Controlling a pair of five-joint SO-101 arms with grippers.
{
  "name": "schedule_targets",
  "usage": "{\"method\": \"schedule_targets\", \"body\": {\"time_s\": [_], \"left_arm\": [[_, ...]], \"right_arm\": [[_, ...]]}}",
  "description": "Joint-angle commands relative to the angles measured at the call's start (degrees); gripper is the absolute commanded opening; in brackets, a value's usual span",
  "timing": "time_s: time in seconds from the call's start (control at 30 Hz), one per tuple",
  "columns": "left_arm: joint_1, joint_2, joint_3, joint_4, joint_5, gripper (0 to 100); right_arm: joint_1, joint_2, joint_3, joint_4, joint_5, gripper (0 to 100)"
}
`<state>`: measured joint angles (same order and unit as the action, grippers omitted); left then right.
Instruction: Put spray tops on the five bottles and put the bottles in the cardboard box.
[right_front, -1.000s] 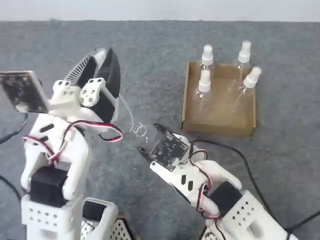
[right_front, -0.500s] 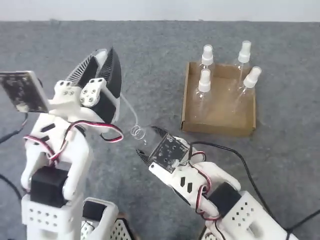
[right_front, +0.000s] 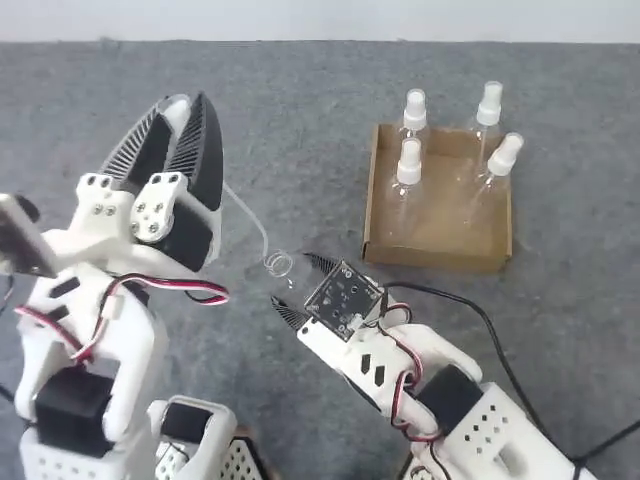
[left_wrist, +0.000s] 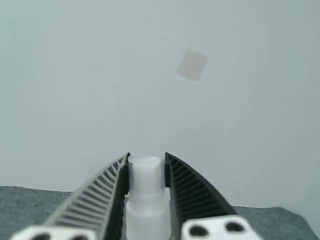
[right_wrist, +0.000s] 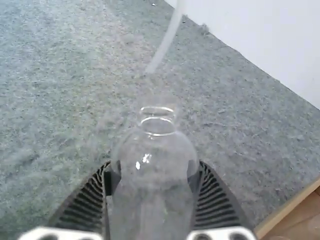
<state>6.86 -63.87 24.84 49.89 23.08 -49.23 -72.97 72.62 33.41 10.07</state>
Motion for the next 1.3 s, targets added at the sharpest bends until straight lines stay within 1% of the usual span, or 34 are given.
{"method": "schedule_targets", "body": {"time_s": [0.0,0.23,0.37,0.4,0.47,0.57,0.63,0.7,0.8,0.9,0.93,1.0,1.07,1.13,1.2,1.27], "left_arm": [[0.18,-0.35,2.07,-2.29,-0.44,1],[0.26,-0.7,8.31,-4.75,-0.44,1],[1.76,-0.79,10.95,-4.04,-0.62,1],[2.81,-0.79,11.03,-2.46,-0.7,1],[5.36,-1.58,11.03,1.67,-1.05,1],[8.7,-4.4,11.65,5.89,-5.27,1],[9.32,-5.36,11.91,6.68,-6.42,1],[9.23,-5.45,12.97,5.71,-6.42,1],[9.23,-5.36,15.96,4.31,-6.59,1],[9.41,-5.36,18.59,3.6,-8.44,1],[9.41,-5.45,19.12,3.34,-8.7,2],[9.23,-5.8,19.3,3.87,-8.97,2],[9.14,-5.98,18.59,5.27,-8.97,7],[9.14,-5.98,16.4,7.74,-9.05,13],[9.14,-5.98,13.32,9.85,-9.23,18],[9.14,-5.89,10.07,11.34,-11.34,20]], "right_arm": [[-0.4,-1.71,-0.7,-1.27,-0.97,0.6],[-0.4,-1.89,-0.7,-1.27,-1.05,0.6],[-0.04,-2.24,-0.97,-1.45,-1.23,0.6],[-0.04,-2.24,-1.14,-1.54,-1.93,0.6],[0.92,-2.24,-1.32,-2.15,-5.89,0.6],[4.0,-1.8,-2.02,-4.53,-12.48,0.6],[4.35,-1.8,-2.02,-6.55,-13.98,0.6],[2.86,-1.71,-2.02,-8.31,-14.15,0.6],[-0.22,-1.71,-2.11,-9.63,-14.07,0.6],[-0.75,-1.71,-2.11,-10.59,-13.98,0.6],[-0.75,-1.71,-2.11,-10.24,-13.45,0.6],[-1.01,-2.33,-1.67,-9.45,-9.76,0.6],[-1.1,-2.42,-1.76,-7.6,-5.36,0.6],[-0.75,-2.42,-1.67,-6.46,-2.46,0.6],[-0.75,-2.42,-1.58,-6.2,-1.76,0.6],[-0.75,-2.42,-1.58,-6.2,-2.11,0.6]]}}
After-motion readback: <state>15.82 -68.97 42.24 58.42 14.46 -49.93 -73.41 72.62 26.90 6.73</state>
